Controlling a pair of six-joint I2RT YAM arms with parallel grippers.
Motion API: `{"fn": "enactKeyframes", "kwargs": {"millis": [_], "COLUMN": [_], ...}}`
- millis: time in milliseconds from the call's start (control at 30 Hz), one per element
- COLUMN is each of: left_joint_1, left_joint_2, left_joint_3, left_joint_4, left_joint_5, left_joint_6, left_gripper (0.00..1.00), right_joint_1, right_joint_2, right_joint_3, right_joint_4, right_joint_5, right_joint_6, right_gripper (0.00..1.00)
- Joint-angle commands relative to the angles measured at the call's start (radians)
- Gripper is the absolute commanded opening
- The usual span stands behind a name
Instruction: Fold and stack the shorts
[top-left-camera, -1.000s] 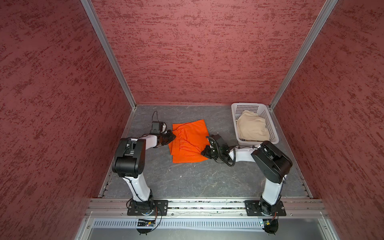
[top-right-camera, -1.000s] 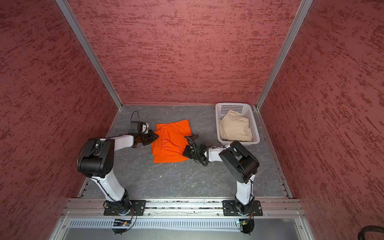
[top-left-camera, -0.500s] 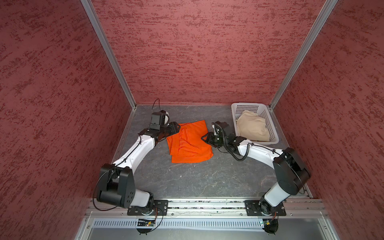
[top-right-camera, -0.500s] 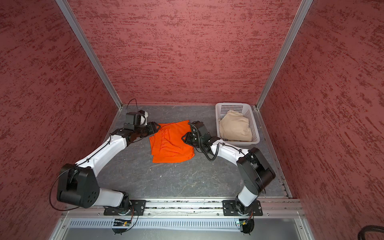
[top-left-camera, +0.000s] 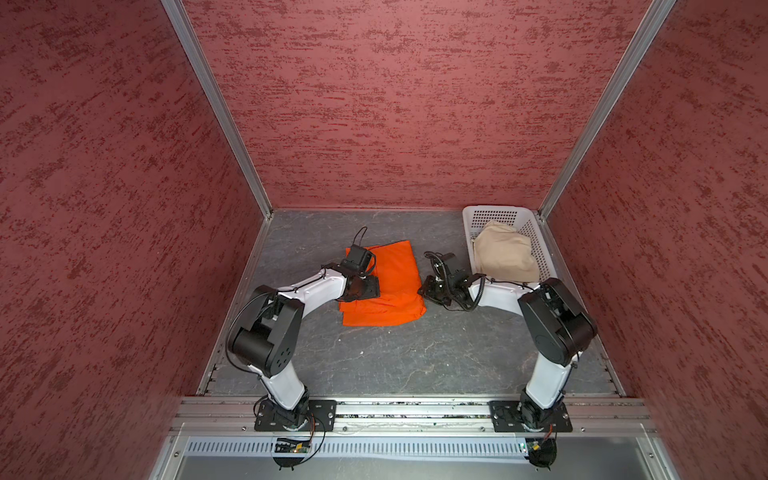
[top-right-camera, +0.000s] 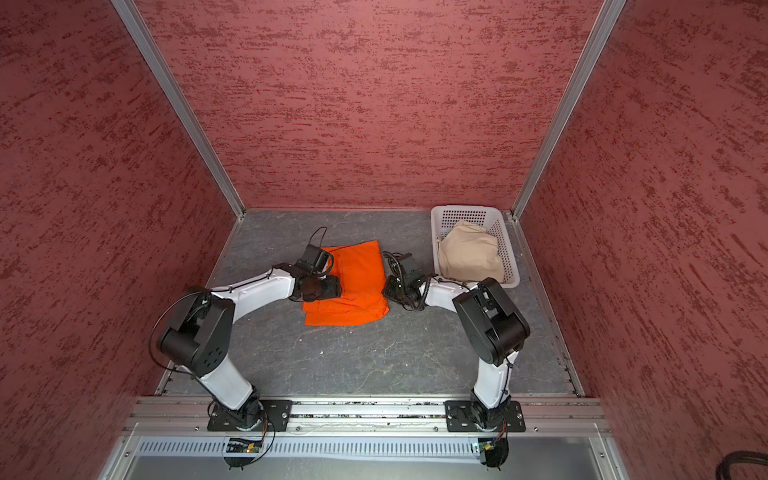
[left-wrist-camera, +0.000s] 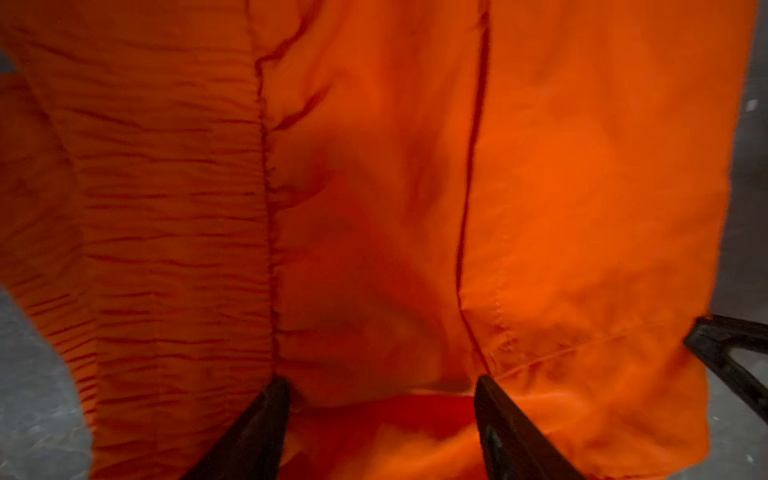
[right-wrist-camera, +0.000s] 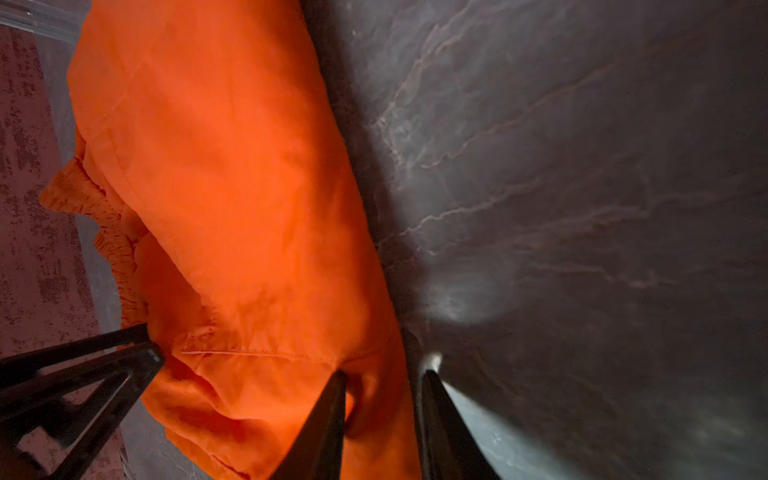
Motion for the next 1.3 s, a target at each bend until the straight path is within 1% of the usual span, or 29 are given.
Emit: {"fn": "enactKeyframes", "kwargs": {"millis": [0, 133, 267, 300, 333, 367, 433, 467, 600, 833, 1000, 1067, 1100, 1200, 1267], "left_joint_1": [0.025, 0.081, 0.168, 0.186, 0.206, 0.224, 0.255, 0.270, 0.319, 0.447, 0.514, 0.537, 0.550, 0.563, 0.567], "left_joint_2": [0.046, 0.082, 0.110, 0.123, 0.138, 0.153, 0.181, 0.199, 0.276, 0.403, 0.499, 0.540, 0.561, 0.591, 0.603], "left_joint_3": [0.023, 0.045, 0.081, 0.096, 0.115, 0.141, 0.197, 0.233, 0.348, 0.521, 0.655, 0.721, 0.761, 0.827, 0.862], "left_joint_4": [-0.024, -0.047, -0.063, -0.071, -0.080, -0.097, -0.134, -0.156, -0.201, -0.225, -0.262, -0.294, -0.318, -0.329, -0.337], "left_joint_5": [-0.045, -0.069, -0.090, -0.096, -0.104, -0.100, -0.107, -0.115, -0.190, -0.201, -0.189, -0.157, -0.141, -0.155, -0.136], "left_joint_6": [0.011, 0.043, 0.092, 0.107, 0.125, 0.139, 0.149, 0.161, 0.241, 0.323, 0.336, 0.325, 0.312, 0.301, 0.296], "left_gripper": [0.72, 0.73, 0.73, 0.73, 0.69, 0.66, 0.70, 0.70, 0.71, 0.70, 0.70, 0.68, 0.68, 0.69, 0.69], "right_joint_1": [0.033, 0.066, 0.092, 0.094, 0.094, 0.093, 0.088, 0.083, 0.058, 0.025, 0.017, 0.015, 0.015, 0.014, 0.013], "right_joint_2": [0.029, 0.074, 0.144, 0.152, 0.153, 0.143, 0.112, 0.093, 0.004, -0.159, -0.222, -0.233, -0.237, -0.239, -0.234], "right_joint_3": [0.006, 0.037, 0.117, 0.137, 0.151, 0.157, 0.158, 0.155, 0.102, -0.040, -0.110, -0.127, -0.133, -0.137, -0.135], "right_joint_4": [0.070, 0.127, 0.160, 0.159, 0.156, 0.154, 0.133, 0.118, 0.079, 0.020, 0.012, 0.013, 0.013, 0.016, 0.018], "right_joint_5": [-0.028, -0.044, -0.070, -0.076, -0.077, -0.066, -0.036, -0.024, 0.020, 0.085, 0.105, 0.109, 0.112, 0.116, 0.116], "right_joint_6": [0.030, 0.058, 0.068, 0.065, 0.062, 0.059, 0.037, 0.026, -0.009, -0.031, -0.011, -0.002, 0.002, 0.010, 0.011], "right_gripper": [0.31, 0.31, 0.31, 0.33, 0.37, 0.39, 0.42, 0.43, 0.45, 0.46, 0.46, 0.46, 0.46, 0.46, 0.46]}}
